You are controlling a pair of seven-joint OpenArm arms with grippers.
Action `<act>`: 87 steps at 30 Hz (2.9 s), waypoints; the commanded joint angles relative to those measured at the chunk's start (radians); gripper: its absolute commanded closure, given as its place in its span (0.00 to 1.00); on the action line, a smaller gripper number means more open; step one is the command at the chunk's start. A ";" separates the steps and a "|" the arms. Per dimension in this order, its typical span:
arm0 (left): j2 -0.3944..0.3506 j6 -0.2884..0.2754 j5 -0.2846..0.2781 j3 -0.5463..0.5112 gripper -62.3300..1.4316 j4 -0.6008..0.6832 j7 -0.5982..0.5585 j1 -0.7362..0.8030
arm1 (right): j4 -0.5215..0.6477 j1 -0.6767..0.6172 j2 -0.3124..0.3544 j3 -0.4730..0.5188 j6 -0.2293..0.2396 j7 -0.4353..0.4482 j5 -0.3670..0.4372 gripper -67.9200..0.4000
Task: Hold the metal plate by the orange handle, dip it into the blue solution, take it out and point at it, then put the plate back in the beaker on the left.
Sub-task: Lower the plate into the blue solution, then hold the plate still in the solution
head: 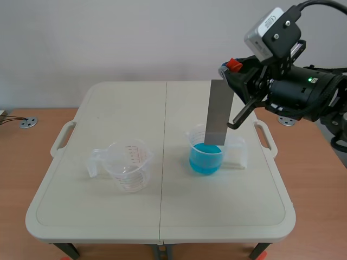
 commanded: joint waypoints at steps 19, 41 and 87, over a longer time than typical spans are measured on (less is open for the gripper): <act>-0.008 -0.002 -0.002 -0.003 0.95 0.007 -0.002 -0.003 | -0.282 0.081 -0.060 -0.064 -0.054 0.115 -0.101 0.98; -0.008 -0.002 -0.002 -0.003 0.95 0.007 -0.002 -0.003 | -0.314 0.081 -0.063 -0.064 -0.058 0.137 -0.119 0.98; -0.008 -0.002 -0.003 -0.003 0.95 0.007 0.016 -0.003 | -0.314 0.082 -0.063 -0.063 -0.058 0.145 -0.119 0.98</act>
